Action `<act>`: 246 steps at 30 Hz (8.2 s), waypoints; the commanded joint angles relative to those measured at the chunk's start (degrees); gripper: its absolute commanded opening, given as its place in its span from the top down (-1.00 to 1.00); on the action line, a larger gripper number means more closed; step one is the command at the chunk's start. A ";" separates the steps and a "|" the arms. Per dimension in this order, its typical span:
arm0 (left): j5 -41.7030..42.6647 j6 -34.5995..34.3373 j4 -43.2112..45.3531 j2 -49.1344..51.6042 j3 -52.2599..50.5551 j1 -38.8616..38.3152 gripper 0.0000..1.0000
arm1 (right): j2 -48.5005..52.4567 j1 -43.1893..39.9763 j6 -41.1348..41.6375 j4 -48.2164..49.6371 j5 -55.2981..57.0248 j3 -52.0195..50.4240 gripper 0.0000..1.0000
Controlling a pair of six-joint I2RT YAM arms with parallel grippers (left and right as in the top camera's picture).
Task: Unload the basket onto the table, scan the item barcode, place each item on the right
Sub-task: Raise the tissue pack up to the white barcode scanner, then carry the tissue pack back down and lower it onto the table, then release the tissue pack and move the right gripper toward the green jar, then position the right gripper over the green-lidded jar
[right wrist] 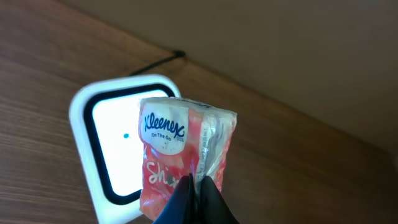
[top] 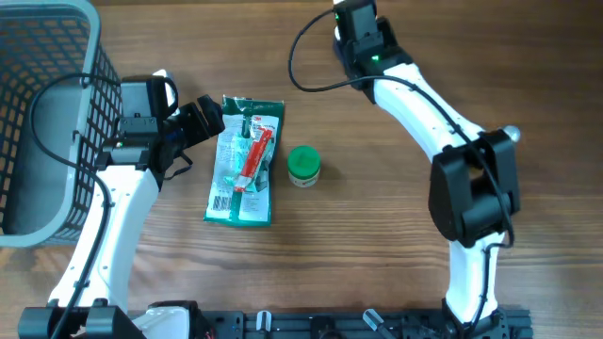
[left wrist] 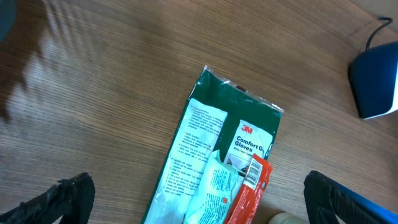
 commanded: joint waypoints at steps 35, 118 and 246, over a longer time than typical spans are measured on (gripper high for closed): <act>0.63 0.31 0.13 -0.72 0.92 0.24 -1.00 | -26.84 -2.99 38.05 -45.38 -28.59 -33.46 0.91; 0.63 0.33 0.13 -0.72 0.92 0.24 -1.00 | -30.84 -2.84 42.51 -30.82 -38.38 -45.51 0.88; 0.63 0.31 0.13 -0.72 0.92 0.24 -1.00 | -20.15 24.17 54.49 -17.16 -12.79 -23.82 -0.91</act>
